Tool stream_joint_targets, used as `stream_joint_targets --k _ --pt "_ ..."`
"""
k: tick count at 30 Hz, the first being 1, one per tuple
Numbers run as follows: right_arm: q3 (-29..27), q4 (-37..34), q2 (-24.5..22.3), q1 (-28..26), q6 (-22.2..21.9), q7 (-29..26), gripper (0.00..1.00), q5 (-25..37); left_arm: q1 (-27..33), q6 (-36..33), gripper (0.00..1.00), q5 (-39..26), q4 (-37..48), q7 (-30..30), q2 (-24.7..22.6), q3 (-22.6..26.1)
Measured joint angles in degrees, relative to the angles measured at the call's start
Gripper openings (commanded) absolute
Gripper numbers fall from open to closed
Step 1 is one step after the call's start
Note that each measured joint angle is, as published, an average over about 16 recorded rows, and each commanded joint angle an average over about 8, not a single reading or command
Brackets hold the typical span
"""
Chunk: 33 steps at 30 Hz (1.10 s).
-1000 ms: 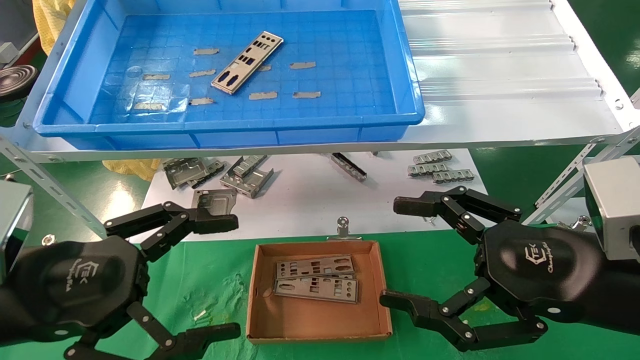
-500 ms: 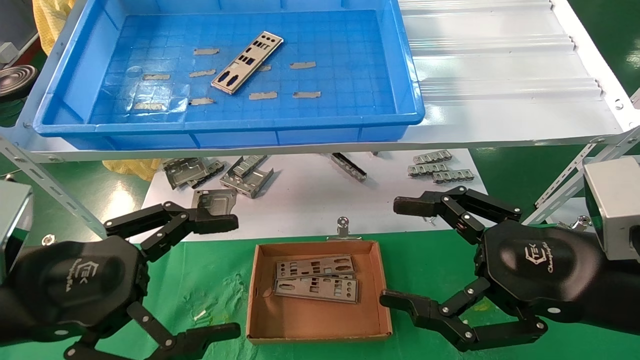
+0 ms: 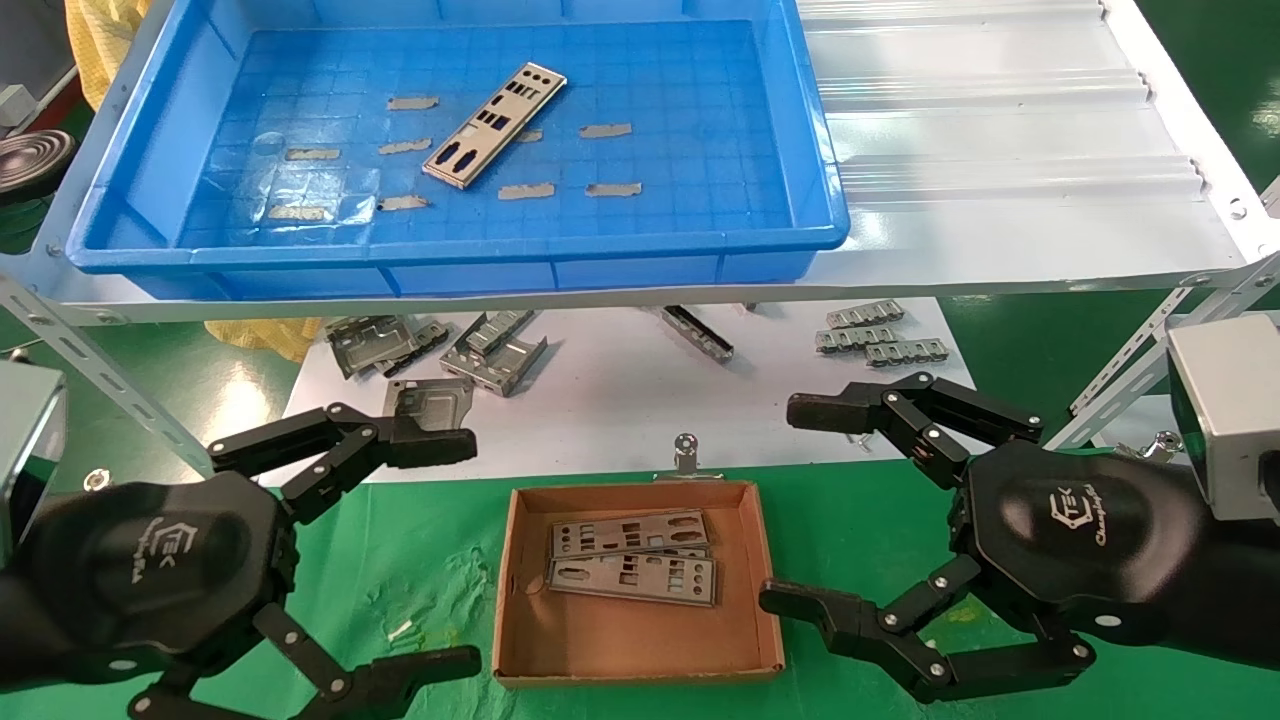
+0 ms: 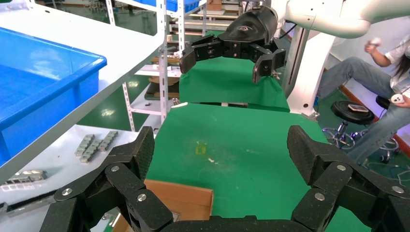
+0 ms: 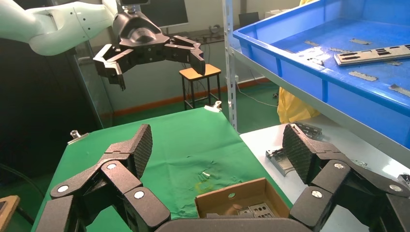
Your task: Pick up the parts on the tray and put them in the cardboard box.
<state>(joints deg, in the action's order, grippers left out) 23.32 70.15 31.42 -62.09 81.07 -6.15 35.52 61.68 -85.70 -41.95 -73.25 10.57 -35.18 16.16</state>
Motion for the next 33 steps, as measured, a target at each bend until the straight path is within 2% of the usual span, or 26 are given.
stream_joint_targets --k 33 --pt "0.0 0.0 0.0 0.0 0.0 0.0 1.00 0.0 0.0 0.0 1.00 0.0 0.0 0.0 0.0 0.0"
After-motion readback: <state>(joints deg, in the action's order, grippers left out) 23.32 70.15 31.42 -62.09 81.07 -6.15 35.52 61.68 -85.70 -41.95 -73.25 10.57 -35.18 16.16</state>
